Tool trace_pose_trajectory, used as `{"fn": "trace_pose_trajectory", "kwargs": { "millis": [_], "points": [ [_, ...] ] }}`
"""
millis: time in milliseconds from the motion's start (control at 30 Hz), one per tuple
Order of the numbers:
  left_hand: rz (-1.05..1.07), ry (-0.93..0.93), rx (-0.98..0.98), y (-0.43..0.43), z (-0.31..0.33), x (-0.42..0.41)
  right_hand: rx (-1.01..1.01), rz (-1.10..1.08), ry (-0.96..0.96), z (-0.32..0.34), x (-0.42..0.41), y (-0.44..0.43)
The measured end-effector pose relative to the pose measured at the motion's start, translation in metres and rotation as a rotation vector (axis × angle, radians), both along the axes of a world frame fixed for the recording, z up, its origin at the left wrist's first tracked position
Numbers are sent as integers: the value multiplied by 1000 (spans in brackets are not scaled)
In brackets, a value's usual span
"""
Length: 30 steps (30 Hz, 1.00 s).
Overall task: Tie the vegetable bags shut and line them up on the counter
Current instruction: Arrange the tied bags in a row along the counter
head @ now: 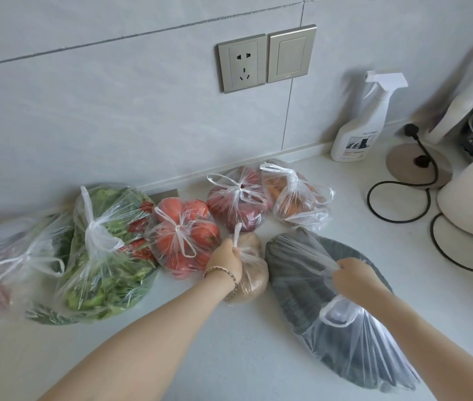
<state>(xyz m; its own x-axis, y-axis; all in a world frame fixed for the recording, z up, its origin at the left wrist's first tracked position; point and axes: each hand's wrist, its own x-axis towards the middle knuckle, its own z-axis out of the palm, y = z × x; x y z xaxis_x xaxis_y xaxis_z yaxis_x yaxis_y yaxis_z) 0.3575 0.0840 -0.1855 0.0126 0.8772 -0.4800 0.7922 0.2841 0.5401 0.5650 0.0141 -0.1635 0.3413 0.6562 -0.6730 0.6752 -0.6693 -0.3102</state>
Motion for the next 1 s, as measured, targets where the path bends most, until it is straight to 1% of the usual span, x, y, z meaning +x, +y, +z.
{"fn": "trace_pose_trajectory", "kwargs": {
  "millis": [133, 233, 300, 367, 500, 533, 567, 600, 633, 667, 700, 733, 767, 833, 867, 933, 1000],
  "points": [
    [195, -19, 2, -7, -10, 6, 68, -90, 74, -1, -1, -3],
    [333, -46, 50, -14, -11, 8, 92, -99, 100, -1, -1, -5],
    [377, -48, 93, -20, -14, 10, 92, -90, 106, -1, 1, -4],
    [361, -23, 101, -24, -13, 10, 93, -80, 108, -3, 1, -5],
    [208, 33, -12, -4, -4, 6, 81, -66, 100, -3, -2, -2],
    [172, 47, -8, 3, 0, 2, 75, -66, 104, -4, -3, -2],
    [116, 107, 51, 12, 4, -6, 75, -63, 105, -5, -4, -1],
    [16, 228, 150, 20, 7, -15, 74, -59, 98, -6, -6, -1],
    [-143, 388, 235, 27, 6, -27, 76, -56, 89, -8, -7, -1],
    [-337, 536, 261, 32, 5, -40, 82, -53, 82, -10, -9, 0],
    [-513, 653, 204, 37, 0, -53, 85, -52, 77, -13, -11, 1],
    [-637, 733, 109, 40, -5, -64, 89, -46, 69, -14, -12, 2],
    [-706, 800, 0, 42, -10, -72, 91, -41, 63, -16, -14, 2],
    [-744, 855, -152, 44, -19, -82, 95, -38, 52, -20, -16, 3],
    [-748, 857, -175, 44, -21, -84, 96, -38, 47, -21, -16, 2],
    [-731, 822, -138, 44, -25, -88, 91, -37, 37, -23, -17, 2],
    [-689, 762, -56, 44, -27, -93, 82, -30, 36, -24, -16, 2]
  ]
}}
